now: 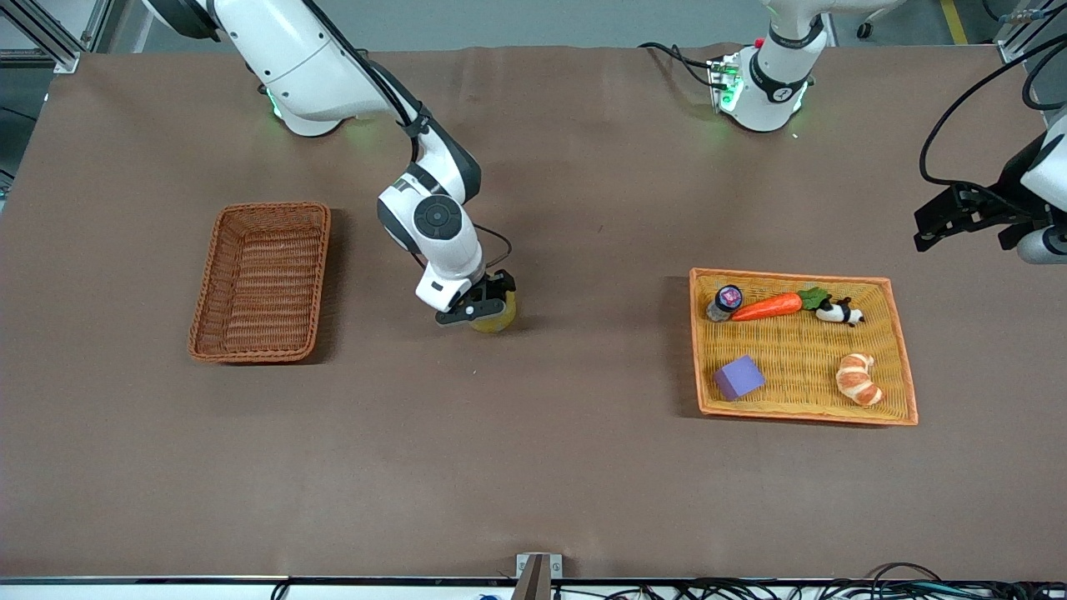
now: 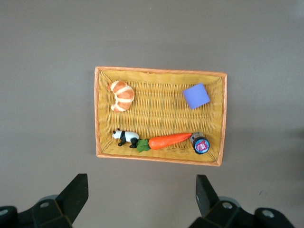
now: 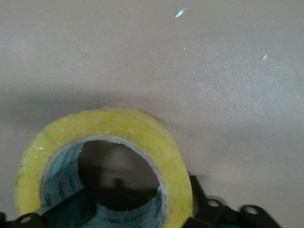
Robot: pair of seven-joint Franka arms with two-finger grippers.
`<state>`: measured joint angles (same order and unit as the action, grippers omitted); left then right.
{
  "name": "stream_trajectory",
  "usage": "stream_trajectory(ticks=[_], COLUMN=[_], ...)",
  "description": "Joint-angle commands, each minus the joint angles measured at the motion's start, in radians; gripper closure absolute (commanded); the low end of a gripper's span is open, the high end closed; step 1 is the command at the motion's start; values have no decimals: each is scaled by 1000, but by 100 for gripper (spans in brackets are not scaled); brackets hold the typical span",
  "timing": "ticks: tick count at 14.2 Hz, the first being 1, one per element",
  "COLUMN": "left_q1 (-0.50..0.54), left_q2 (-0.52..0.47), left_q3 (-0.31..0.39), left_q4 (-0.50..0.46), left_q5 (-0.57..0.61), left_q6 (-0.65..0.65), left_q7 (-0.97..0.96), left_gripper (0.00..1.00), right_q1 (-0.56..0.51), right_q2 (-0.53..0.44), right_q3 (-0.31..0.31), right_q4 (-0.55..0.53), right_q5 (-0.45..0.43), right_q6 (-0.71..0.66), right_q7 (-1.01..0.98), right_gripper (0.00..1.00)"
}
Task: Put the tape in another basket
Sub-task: 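Grasp the tape rim with the right gripper while the left gripper withdraws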
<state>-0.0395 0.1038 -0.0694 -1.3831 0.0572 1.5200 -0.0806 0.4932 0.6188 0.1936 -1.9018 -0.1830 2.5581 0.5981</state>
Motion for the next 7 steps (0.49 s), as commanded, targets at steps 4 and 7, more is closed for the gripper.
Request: stream_trajectory(ticks=[4,7], left_q1=[-28,-17], left_q2=[-99,-90], left_q3=[36,34], left_q4=[-138,-128], left_q5=[-16,-22], left_q6=[26,26], left_q7=[13,25], left_gripper=[0,0], right_q1=[-8,-30], right_q2=[1,-8], right_q3=[-3,-2], right_q4=[9,10], right_q5=[-39,-39], right_q6=[-42,-58], right_q7=[91,91], right_gripper=[100,100])
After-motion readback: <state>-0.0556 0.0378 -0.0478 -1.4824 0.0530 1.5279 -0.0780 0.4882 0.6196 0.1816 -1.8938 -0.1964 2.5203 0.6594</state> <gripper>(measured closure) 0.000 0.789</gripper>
